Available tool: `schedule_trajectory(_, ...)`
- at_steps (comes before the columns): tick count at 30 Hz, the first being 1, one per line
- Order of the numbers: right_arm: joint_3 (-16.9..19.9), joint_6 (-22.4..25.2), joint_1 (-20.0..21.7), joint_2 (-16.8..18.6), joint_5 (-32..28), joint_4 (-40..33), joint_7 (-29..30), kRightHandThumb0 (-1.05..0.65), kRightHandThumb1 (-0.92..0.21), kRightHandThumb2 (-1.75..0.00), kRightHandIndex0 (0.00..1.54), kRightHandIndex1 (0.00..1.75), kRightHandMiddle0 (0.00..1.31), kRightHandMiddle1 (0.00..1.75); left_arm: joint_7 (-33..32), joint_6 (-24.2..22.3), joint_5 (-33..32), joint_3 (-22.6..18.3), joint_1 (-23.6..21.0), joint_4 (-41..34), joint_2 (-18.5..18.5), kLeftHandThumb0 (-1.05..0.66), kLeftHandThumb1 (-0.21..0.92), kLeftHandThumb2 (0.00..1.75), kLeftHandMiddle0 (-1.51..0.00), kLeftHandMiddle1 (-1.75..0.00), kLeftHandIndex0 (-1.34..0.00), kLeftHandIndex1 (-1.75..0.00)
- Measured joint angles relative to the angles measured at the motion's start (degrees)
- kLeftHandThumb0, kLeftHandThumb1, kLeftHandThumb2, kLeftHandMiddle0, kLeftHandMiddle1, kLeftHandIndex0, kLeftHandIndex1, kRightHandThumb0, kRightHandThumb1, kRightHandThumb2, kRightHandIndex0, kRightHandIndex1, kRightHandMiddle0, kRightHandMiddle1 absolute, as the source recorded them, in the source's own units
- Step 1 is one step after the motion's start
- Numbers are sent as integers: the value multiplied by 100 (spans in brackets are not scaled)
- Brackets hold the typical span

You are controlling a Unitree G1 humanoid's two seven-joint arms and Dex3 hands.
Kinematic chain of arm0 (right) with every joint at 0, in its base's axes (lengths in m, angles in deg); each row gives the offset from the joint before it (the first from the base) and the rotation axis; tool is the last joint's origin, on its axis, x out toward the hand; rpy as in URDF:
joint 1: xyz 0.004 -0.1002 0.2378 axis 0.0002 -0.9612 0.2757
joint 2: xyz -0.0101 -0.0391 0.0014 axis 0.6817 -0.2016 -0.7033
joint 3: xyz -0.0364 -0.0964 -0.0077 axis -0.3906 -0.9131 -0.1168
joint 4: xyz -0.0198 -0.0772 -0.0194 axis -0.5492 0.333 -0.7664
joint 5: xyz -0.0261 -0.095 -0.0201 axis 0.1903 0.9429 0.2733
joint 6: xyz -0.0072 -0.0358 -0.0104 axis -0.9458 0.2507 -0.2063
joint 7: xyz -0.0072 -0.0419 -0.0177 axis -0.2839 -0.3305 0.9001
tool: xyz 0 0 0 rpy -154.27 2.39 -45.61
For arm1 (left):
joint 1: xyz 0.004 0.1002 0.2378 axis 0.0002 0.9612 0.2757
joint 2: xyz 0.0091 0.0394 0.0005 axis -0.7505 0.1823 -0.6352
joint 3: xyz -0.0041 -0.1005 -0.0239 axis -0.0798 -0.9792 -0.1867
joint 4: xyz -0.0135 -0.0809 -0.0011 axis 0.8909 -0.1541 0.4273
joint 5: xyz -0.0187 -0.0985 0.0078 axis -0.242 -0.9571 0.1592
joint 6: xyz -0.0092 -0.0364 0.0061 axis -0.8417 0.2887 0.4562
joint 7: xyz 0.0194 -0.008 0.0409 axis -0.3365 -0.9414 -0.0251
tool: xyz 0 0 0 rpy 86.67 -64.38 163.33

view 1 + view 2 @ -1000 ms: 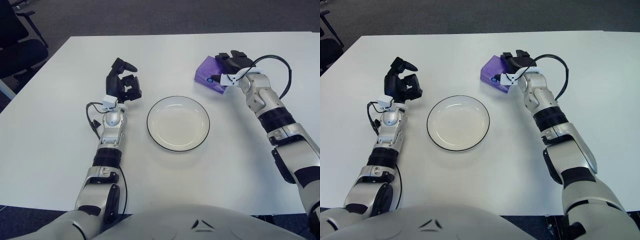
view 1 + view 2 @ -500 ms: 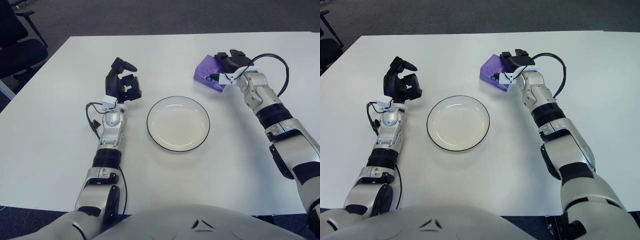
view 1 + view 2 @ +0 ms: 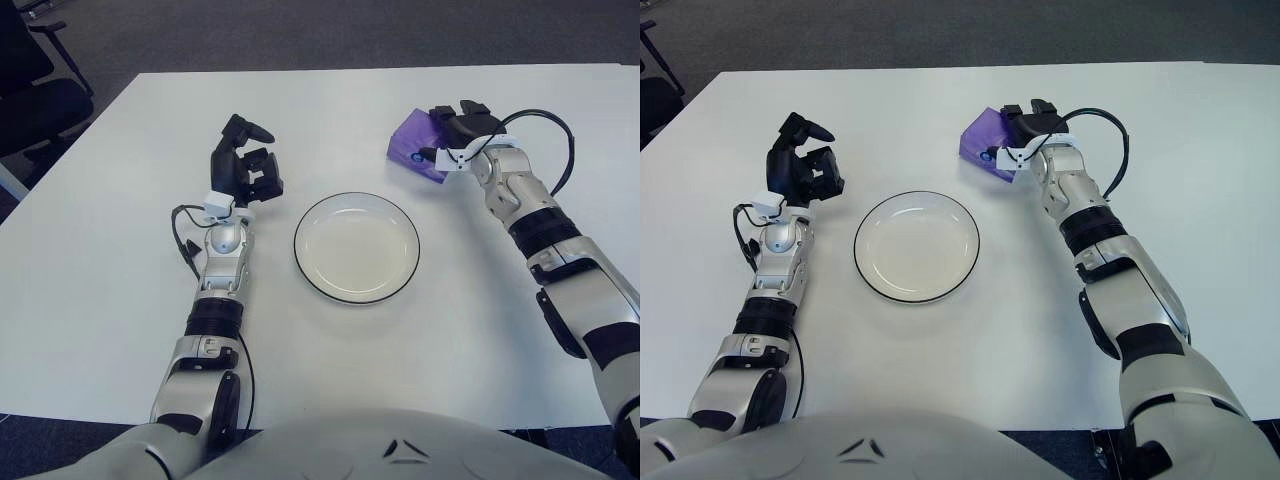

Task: Put the tissue paper into the plate.

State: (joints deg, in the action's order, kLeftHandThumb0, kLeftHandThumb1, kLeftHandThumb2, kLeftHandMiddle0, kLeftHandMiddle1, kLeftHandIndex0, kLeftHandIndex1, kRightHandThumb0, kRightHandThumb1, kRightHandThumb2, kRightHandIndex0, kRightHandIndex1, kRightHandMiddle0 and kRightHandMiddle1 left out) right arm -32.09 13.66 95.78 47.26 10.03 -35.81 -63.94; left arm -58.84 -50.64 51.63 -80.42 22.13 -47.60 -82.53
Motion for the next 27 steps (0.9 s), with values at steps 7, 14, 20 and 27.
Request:
schedule_trajectory(7,-15,239,-23,87,4,28,266,-88,-92,-69,0,102,0,67,0,-2,-2,0,1,-11,11,-45,41,120,-130,-175,-54,-175)
schedule_trajectory(14,-63,478,-66,183,31,79,770,-73,-89,-60,0,138,0,107,0,-2,-2,0,1,-13,14,-45,41,121,-131,-175,-54,-175)
schedule_trajectory(20,-122,532,-54,242,55,247,1170,-28,-68,-85,18,170,14,151,0,-3,-2,0,5,-31,16,-45,41,121,-131,-175,-54,-175)
schedule_trajectory(27,-216,378,13,243,48,500,1609,-2,-34,-121,63,151,44,173,0,-13,0,6,23,-89,28,-45,41,121,-130,-175,-54,-175)
